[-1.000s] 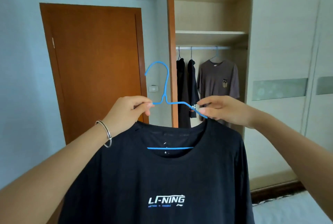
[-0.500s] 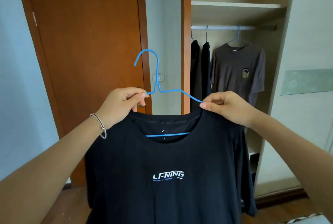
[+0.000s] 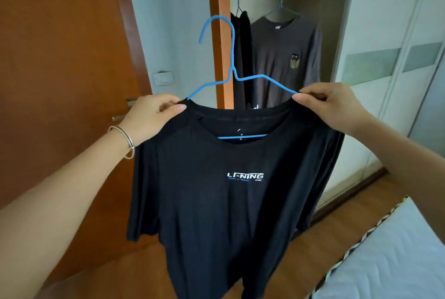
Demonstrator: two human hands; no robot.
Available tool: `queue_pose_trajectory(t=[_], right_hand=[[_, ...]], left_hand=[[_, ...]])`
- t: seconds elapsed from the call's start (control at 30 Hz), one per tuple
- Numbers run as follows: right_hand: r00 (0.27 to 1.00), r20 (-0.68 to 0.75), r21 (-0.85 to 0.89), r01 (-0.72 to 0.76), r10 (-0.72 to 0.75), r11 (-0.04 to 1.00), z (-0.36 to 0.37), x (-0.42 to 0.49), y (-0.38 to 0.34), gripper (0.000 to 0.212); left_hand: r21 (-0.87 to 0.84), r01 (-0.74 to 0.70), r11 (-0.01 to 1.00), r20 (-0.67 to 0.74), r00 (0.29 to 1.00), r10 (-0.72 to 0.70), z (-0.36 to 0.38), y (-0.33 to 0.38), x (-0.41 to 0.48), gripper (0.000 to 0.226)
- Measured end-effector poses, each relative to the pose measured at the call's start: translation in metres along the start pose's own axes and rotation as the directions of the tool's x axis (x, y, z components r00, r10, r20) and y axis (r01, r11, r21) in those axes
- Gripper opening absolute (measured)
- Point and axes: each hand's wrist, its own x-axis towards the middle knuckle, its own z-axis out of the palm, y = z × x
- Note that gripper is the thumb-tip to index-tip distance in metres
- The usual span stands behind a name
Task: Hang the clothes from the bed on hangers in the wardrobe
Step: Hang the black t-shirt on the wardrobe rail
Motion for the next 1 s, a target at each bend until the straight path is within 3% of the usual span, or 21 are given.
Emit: queue_pose_trajectory(t=[0.2, 0.43, 0.6, 0.7, 0.77, 0.83, 0.93, 1.0], right_hand=[[0.991, -0.059, -0.059, -0.122, 0.119, 0.991, -0.002, 0.018, 0.041, 0.006], [0.969, -0.188, -0.128, -0.186, 0.16, 0.974, -0.02, 0.05, 0.106, 0.002], [0.944, -0.247, -0.283, -0.284, 0.216, 0.916, -0.04, 0.077, 0.146, 0.005], [0.944, -0.295, -0.506, -0.285, 0.146, 0.814, -0.047, 0.079, 0.166, 0.028], [0.933, -0.351, -0.509, -0.257, 0.074, 0.822, -0.039, 0.079, 0.172, 0.029], [0.957, -0.284, -0.485, -0.194, 0.056, 0.853, -0.024, 0.084, 0.178, 0.022], [0.987, -0.001, -0.613, -0.127, 0.159, 0.78, 0.005, 0.097, 0.197, 0.035], [0.973, 0.055, -0.679, -0.13, 0.226, 0.723, 0.019, 0.107, 0.21, 0.04]], left_hand=[[-0.091, -0.064, 0.994, -0.075, 0.996, 0.057, 0.06, -0.01, 0.066, 0.018], [-0.265, -0.272, 0.925, 0.042, 0.955, 0.293, 0.141, 0.032, 0.151, 0.021], [-0.403, -0.275, 0.873, 0.056, 0.945, 0.323, 0.195, 0.074, 0.223, 0.023], [-0.436, -0.27, 0.859, 0.086, 0.937, 0.338, 0.231, 0.083, 0.251, 0.022], [-0.481, -0.229, 0.846, 0.131, 0.936, 0.328, 0.251, 0.088, 0.266, 0.021], [-0.529, -0.199, 0.825, 0.171, 0.927, 0.333, 0.267, 0.097, 0.281, 0.022], [-0.558, -0.207, 0.804, 0.195, 0.909, 0.369, 0.283, 0.11, 0.301, 0.022], [-0.565, -0.214, 0.797, 0.189, 0.906, 0.378, 0.292, 0.114, 0.314, 0.022]])
